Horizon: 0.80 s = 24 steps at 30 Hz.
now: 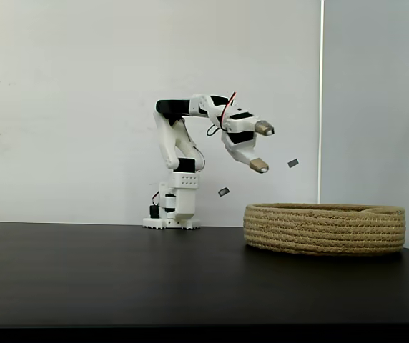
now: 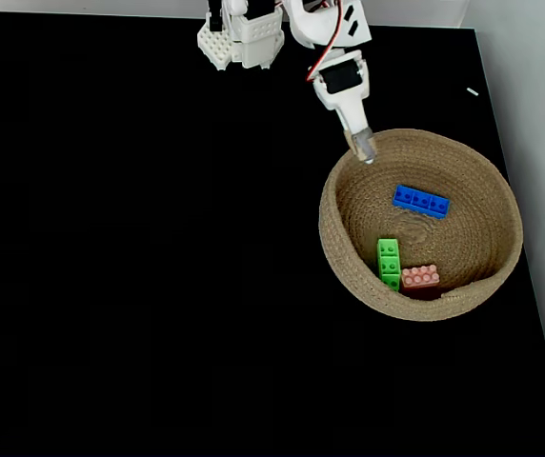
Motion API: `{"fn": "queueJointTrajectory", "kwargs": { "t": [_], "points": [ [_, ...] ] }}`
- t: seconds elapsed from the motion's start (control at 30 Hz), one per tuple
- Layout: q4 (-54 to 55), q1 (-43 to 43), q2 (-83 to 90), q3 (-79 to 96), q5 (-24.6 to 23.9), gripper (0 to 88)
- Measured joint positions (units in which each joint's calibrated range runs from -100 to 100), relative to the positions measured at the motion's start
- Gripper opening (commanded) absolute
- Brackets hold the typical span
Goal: Place the lego blocks in the tray
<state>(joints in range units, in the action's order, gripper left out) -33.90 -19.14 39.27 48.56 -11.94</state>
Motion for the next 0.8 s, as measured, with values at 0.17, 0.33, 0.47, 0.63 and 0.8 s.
{"fn": "queueJointTrajectory", "kwargs": {
  "t": [0.17,0.33,0.47,0.63,0.8],
  "points": [
    [-3.8,8.6,15.0,13.2,4.7,0.1],
    [-12.9,20.3,38.8,24.7,11.0,0.0],
    [-24.3,25.7,50.1,24.8,12.7,0.0],
    [-33.9,27.2,57.6,30.4,15.7,0.0],
    [-37.4,27.4,58.9,36.4,18.5,0.0]
  ]
}}
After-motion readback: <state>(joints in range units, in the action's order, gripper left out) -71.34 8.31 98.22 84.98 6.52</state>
